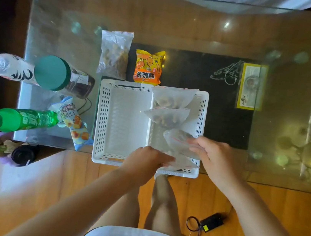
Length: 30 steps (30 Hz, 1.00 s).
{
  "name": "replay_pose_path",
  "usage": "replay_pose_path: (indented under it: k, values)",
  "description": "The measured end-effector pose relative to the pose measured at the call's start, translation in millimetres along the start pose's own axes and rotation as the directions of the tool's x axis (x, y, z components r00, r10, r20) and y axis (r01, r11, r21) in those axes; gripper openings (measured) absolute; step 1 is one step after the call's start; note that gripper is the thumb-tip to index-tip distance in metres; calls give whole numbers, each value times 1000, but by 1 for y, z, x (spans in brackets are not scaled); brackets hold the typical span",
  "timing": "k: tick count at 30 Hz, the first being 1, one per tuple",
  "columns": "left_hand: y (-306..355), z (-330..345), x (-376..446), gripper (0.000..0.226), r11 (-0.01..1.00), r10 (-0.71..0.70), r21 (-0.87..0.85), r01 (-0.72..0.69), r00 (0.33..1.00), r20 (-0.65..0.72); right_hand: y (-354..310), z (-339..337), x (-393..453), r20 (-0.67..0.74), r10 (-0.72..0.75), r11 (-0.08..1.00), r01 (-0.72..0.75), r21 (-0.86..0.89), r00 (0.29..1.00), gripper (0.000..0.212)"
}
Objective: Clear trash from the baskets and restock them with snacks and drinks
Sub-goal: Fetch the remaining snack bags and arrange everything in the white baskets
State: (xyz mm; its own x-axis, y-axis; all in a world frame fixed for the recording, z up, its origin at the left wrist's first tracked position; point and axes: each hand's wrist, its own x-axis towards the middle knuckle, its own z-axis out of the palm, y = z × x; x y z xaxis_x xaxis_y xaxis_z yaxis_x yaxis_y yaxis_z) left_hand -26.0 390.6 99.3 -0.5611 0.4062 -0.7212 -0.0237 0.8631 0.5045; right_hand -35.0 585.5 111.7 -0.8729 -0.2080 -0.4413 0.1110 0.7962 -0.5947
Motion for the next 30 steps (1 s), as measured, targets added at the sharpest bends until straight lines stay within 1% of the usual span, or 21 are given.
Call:
replay_pose_path:
  k: [2, 4, 6, 9, 11, 13, 15, 19, 22, 24, 26, 27, 29, 30]
  values:
    - [-6, 17, 11, 41, 1000, -21, 8, 21, 1000, 2, -1, 16, 12, 69, -8, 1000, 9, -13, 998, 11]
    - [-10, 29, 21, 41, 999, -37, -5, 37, 999, -1, -2, 30, 24, 98, -14, 999, 18, -36, 995, 12]
    - [-14, 36, 29, 38, 998, -55, 7, 55, 998, 31, -1, 44, 36, 136, 0, 998, 9, -61, 991, 14]
    - [-20, 36, 35, 38, 995, -98, 18, 96, 992, 81, 0, 61, 52, 228, 34, 997, -19, -70, 973, 8]
    - [-25, 32, 36, 32, 991, -136, -10, 137, 990, 48, -1, 65, 60, 248, 55, 998, -43, -53, 967, 11]
    - [-30, 27, 35, 23, 984, -176, 2, 176, 984, -11, -1, 66, 66, 235, 64, 998, -58, -34, 970, 13]
    - [-32, 22, 33, 20, 979, -198, 23, 201, 977, -84, -2, 63, 72, 203, 64, 998, -59, -32, 977, 15]
    - [-30, 15, 30, 20, 986, -149, 32, 161, 958, -246, -9, 57, 79, 102, 56, 995, -47, -94, 993, 19]
    - [-32, 8, 33, 19, 982, -177, -4, 186, 928, -329, -13, 53, 78, -24, 60, 997, -61, -44, 998, 17]
    - [-34, 3, 38, 21, 981, -188, -14, 195, 917, -352, -16, 50, 71, -172, 6, 1000, -9, -11, 985, 18]
    - [-35, -2, 42, 22, 981, -181, 1, 194, 919, -351, -18, 49, 58, -312, -102, 995, 97, -30, 945, 17]
    - [-35, -4, 44, 22, 981, -179, 7, 194, 920, -348, -18, 51, 51, -356, -148, 989, 138, -53, 923, 16]
    - [-36, -8, 49, 21, 980, -185, 6, 199, 922, -341, -14, 59, 37, -373, -212, 976, 177, -127, 903, 16]
    - [-37, -10, 51, 21, 979, -189, 2, 202, 921, -340, -12, 66, 32, -335, -217, 970, 166, -176, 917, 22]
